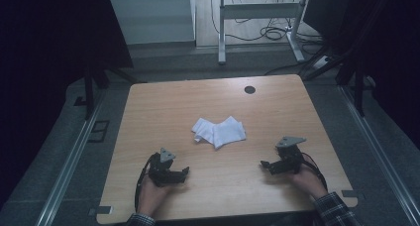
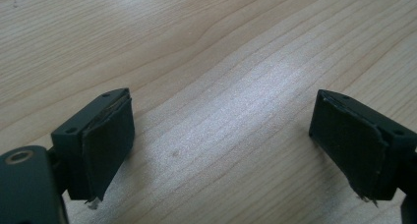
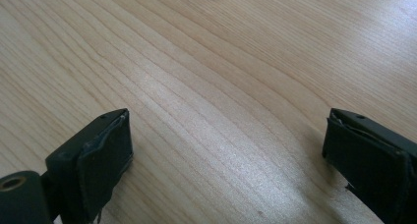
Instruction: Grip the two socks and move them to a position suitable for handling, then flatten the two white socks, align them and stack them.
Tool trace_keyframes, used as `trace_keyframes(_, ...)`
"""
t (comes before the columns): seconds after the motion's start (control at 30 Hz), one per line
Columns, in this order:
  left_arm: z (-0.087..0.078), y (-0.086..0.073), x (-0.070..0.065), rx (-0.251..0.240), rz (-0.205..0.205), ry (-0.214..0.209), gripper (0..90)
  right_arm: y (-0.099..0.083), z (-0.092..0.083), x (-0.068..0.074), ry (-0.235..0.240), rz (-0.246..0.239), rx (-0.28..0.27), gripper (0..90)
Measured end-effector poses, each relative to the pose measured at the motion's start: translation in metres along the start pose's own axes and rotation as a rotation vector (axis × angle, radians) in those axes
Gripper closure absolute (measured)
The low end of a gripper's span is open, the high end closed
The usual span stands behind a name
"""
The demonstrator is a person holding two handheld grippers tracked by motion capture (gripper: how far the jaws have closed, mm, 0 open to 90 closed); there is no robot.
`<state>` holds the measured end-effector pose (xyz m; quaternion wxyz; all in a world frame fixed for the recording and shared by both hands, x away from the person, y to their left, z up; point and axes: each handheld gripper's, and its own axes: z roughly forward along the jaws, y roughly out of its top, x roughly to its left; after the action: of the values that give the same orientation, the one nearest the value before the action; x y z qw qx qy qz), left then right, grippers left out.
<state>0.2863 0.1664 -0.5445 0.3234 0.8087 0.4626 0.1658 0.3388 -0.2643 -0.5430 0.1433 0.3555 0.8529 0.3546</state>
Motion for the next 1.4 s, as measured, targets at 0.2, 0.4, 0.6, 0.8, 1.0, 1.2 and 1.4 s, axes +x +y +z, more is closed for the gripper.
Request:
trace_keyframes(0.2,0.0,0.0,0.0,-0.002,-0.003,0.0,10.1,0.0,0.0,0.0,0.0,0.0,0.0,4.2)
trace_keyframes(0.4,0.001,0.0,0.0,-0.004,-0.005,-0.001,10.0,0.0,0.0,0.0,0.002,-0.002,0.0,4.2)
trace_keyframes(0.6,0.001,0.0,0.0,-0.004,-0.005,-0.002,9.9,0.001,0.0,0.0,0.001,-0.002,0.005,4.2)
trace_keyframes(0.8,0.001,0.001,0.0,0.0,-0.001,-0.002,9.9,0.002,0.0,0.0,0.002,-0.004,0.015,5.1)
trace_keyframes(1.0,0.001,0.001,0.0,0.0,-0.001,-0.002,9.9,0.004,-0.001,-0.001,-0.002,0.006,0.031,8.4)
trace_keyframes(1.2,0.001,0.001,0.0,0.001,0.001,-0.003,9.9,0.01,-0.001,0.001,0.012,0.018,0.049,8.8)
trace_keyframes(1.4,0.001,0.001,0.0,0.001,0.004,-0.003,9.9,0.017,-0.002,0.0,0.025,0.041,0.053,8.3)
